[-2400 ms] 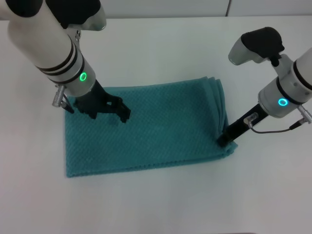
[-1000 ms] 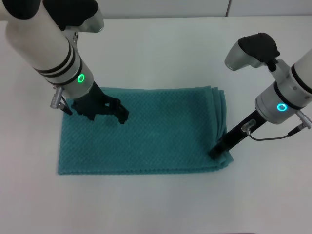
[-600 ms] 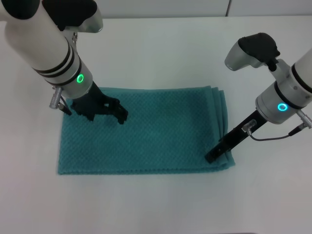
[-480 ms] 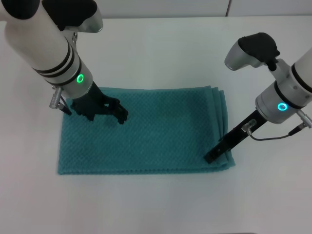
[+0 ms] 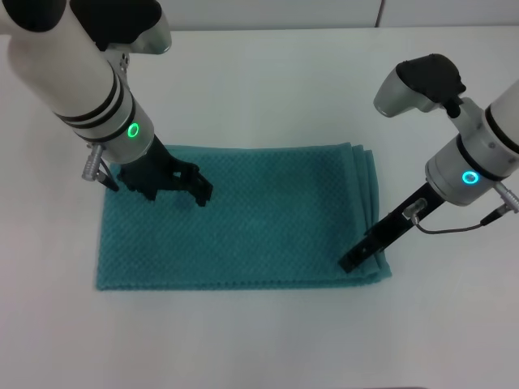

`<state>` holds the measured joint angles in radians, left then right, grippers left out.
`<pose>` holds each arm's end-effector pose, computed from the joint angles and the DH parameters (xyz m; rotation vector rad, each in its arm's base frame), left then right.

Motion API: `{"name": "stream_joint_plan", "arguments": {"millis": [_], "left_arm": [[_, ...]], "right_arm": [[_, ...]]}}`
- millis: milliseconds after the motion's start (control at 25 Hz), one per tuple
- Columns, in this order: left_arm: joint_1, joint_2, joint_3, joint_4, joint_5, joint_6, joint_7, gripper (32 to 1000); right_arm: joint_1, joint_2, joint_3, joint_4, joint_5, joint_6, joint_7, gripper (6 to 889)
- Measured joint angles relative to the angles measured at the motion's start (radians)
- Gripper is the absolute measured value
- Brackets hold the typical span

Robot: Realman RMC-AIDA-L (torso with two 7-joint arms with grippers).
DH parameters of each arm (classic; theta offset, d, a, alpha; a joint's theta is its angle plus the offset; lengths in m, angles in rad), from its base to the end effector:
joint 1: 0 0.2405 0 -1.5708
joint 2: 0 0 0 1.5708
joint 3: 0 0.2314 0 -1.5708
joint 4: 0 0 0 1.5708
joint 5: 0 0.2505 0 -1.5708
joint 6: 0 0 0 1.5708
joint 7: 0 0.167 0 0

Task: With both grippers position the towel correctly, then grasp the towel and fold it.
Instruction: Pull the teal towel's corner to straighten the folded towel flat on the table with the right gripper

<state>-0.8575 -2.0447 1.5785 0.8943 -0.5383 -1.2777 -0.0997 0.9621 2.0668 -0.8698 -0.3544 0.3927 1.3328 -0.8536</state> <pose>-0.1704 0.4207 -0.0732 -2.1110 -1.4979 0.4871 0.2515 0.3775 -0.0882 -2.6956 1.3976 -0.5512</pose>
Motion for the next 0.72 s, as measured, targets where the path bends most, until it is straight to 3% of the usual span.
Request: {"name": "stream_joint_plan", "arguments": {"millis": [400, 720], "left_arm": [[0.007, 0.0000, 0.000, -0.001, 0.000, -0.001, 0.000, 852], [0.015, 0.0008, 0.000, 0.005, 0.000, -0.003, 0.000, 853]], "right_arm": [[-0.015, 0.002, 0.000, -0.073, -0.003, 0.070, 0.021, 865], [-0.067, -0.002, -0.004, -0.252, -0.013, 0.147, 0.082, 865]]}}
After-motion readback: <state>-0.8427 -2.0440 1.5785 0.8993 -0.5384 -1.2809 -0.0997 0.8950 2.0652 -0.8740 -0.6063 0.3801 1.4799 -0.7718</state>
